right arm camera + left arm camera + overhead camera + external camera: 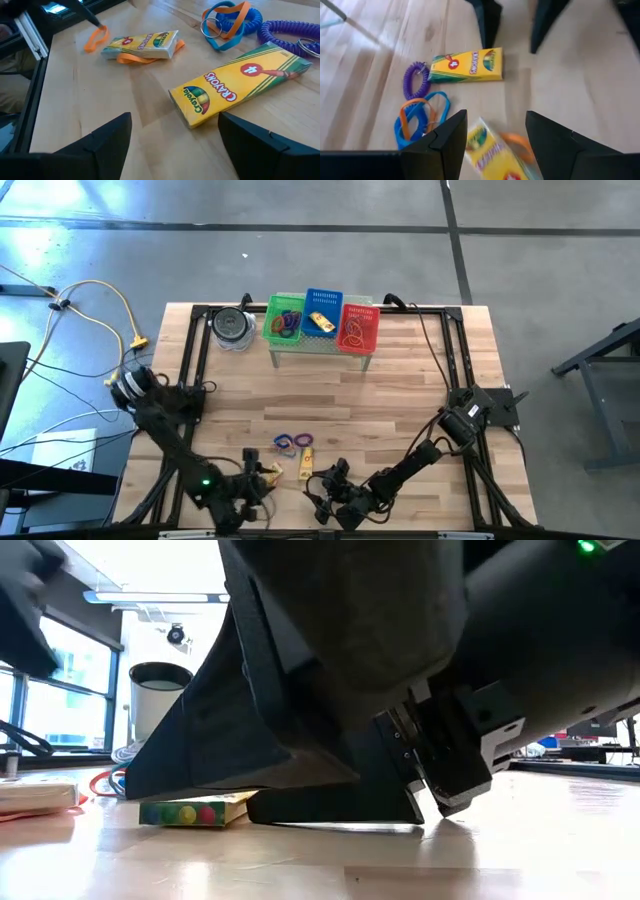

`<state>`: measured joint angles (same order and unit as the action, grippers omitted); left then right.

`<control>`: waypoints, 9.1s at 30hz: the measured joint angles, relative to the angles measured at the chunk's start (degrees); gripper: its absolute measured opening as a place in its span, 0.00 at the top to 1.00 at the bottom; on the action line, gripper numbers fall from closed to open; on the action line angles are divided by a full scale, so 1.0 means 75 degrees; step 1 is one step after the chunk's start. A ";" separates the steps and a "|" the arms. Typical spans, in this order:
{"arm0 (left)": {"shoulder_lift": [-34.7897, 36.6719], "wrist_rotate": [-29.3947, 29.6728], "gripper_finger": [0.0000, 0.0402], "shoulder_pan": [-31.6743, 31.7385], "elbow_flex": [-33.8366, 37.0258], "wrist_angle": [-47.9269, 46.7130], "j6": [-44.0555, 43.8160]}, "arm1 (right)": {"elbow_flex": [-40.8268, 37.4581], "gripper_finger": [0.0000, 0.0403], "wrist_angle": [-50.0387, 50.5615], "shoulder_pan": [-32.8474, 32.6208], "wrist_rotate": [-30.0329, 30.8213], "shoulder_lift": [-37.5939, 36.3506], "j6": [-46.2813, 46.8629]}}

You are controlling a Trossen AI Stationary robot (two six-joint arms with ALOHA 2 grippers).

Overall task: Pick & Place Office Desk Supplies
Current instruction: Put the yellow crayon box into the blue bin on the shelf

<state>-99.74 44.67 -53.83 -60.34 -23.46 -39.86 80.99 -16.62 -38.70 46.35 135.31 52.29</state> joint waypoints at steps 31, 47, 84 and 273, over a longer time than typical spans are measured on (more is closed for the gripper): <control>-0.1331 -0.2231 0.52 0.1567 0.0006 0.3592 0.0899 | -0.0020 0.29 0.0037 -0.0085 0.0768 0.0006 0.0289; -0.0690 -0.2409 0.52 0.1387 0.0000 0.2185 0.1340 | -0.0020 0.29 0.0034 -0.0111 0.1033 -0.0189 0.0068; -0.0677 -0.2790 0.52 0.1418 -0.0002 0.2987 0.1286 | 0.1960 0.41 0.4296 -0.0291 0.0600 -0.1556 -0.0583; 0.0570 -0.2120 0.52 -0.1196 0.0032 -0.1101 -0.1905 | 0.6458 0.67 1.1596 0.2589 -0.6273 0.1376 0.3937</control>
<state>-95.46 28.77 -62.81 -60.10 -31.71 -54.14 129.43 70.35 -19.28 -0.70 145.62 81.81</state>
